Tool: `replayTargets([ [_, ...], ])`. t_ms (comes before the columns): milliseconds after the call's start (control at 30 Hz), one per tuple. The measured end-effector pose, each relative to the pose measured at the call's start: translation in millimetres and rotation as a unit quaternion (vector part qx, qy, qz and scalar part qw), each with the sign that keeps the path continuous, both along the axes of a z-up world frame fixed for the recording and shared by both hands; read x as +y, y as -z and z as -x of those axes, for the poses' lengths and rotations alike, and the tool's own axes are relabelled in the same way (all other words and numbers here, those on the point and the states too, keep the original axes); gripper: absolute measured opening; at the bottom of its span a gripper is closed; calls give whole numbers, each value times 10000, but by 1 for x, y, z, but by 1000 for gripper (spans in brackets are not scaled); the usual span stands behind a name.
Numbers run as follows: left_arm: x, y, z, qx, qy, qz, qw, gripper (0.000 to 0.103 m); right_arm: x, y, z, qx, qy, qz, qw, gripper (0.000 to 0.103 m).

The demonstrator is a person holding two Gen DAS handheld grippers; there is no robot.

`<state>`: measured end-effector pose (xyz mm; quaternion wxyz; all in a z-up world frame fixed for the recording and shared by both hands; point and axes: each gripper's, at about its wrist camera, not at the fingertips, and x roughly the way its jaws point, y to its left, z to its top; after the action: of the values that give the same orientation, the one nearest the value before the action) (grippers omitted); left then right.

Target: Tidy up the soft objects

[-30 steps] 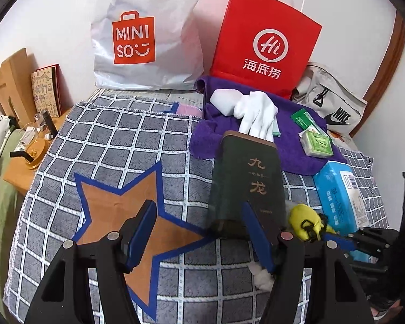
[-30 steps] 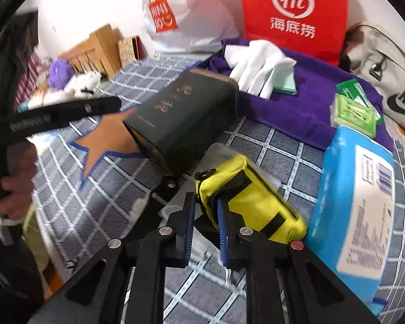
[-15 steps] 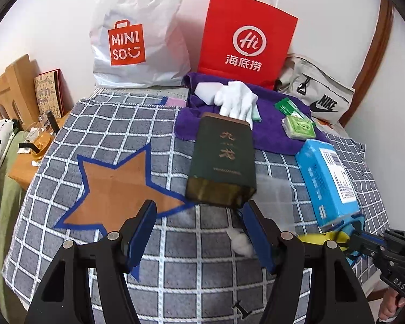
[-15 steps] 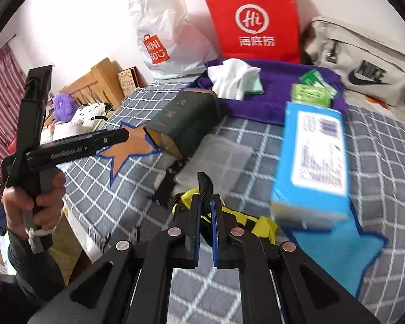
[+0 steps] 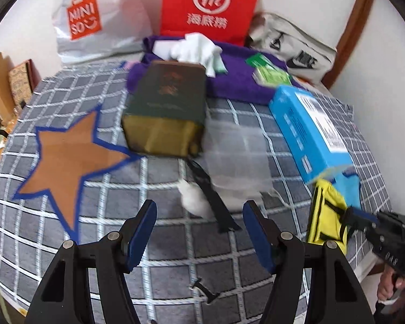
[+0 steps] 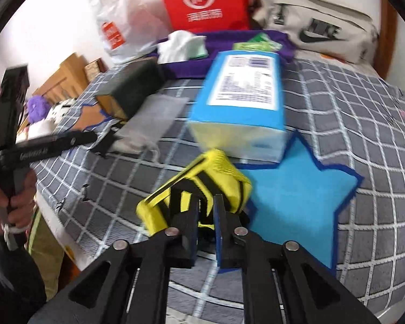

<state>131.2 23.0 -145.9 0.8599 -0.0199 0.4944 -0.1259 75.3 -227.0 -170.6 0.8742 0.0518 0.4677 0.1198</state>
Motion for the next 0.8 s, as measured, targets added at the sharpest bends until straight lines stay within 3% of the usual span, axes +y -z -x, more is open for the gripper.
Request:
replayTargets([
  [67,-5,5,2,38,73,-13,10000,58,-7,1,1,6,121,-123,9999,28],
  [100,-8,7,2,67,115,-7,9999,50,-10,2,2,23,158,-209,9997,35],
  [167,-10,12,1,136,103,32,9998,40,-12,2,4,-2,246,-287,9993,59],
  [333,-14,19,2,235,195,175,9994,10,-10,5,5,88,396,-373,9985,72],
  [533,-5,3,9,-13,216,163,9996,5,0,10,1,216,402,-460,9979,77],
  [800,35,-15,27,-210,-132,85,9997,5,14,17,-4,412,500,-289,9975,83],
])
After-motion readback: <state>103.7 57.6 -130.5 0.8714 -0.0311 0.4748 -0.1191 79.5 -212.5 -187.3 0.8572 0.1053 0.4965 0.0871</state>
